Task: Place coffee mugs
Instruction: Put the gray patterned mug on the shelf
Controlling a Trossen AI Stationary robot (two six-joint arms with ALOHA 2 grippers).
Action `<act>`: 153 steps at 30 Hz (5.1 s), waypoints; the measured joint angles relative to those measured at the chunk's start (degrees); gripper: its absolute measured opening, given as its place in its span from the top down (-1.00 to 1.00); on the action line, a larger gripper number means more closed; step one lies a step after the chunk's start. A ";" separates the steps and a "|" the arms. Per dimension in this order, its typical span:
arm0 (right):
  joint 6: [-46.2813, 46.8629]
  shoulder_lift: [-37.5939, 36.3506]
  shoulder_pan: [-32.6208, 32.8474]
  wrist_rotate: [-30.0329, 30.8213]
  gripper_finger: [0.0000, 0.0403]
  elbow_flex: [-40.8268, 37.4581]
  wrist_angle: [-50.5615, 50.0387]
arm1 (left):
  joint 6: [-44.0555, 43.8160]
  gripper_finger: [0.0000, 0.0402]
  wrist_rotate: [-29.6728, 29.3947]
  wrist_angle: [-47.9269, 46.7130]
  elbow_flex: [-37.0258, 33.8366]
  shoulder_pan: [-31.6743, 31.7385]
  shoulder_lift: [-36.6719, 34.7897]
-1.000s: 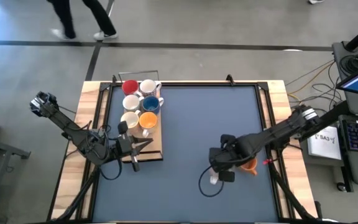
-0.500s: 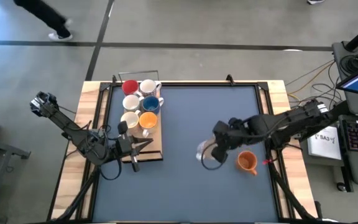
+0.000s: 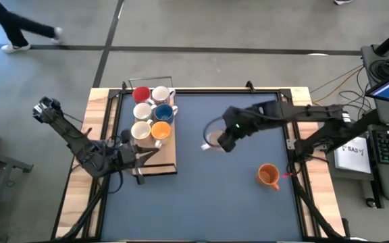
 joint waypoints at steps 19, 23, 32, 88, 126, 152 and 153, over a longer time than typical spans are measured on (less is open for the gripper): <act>-15.58 29.29 -7.91 -13.20 0.94 25.19 1.15 | 0.02 1.00 -2.50 -2.08 -0.19 -3.92 -1.31; -17.23 33.78 -7.81 -13.94 0.94 30.58 0.64 | 0.01 1.00 -2.52 -2.08 -0.21 -4.43 -1.31; -18.73 40.07 -7.81 -16.15 0.94 37.18 0.53 | 0.17 1.00 -2.52 -2.07 -0.23 -4.77 -1.33; -22.16 42.67 -6.30 -16.10 0.94 35.37 11.83 | 0.60 1.00 -2.37 -2.01 -0.03 -4.77 -1.42; -26.29 39.56 -6.34 -15.85 0.52 37.92 15.36 | -0.08 1.00 -2.33 -2.03 0.01 -4.77 -1.39; -38.97 5.66 7.35 -15.84 0.63 -23.09 62.87 | -10.49 1.00 -2.44 -0.10 3.63 -4.57 7.32; -39.33 4.80 7.34 -15.80 0.63 -24.91 64.61 | -11.21 1.00 -2.44 -0.10 3.83 -4.52 8.23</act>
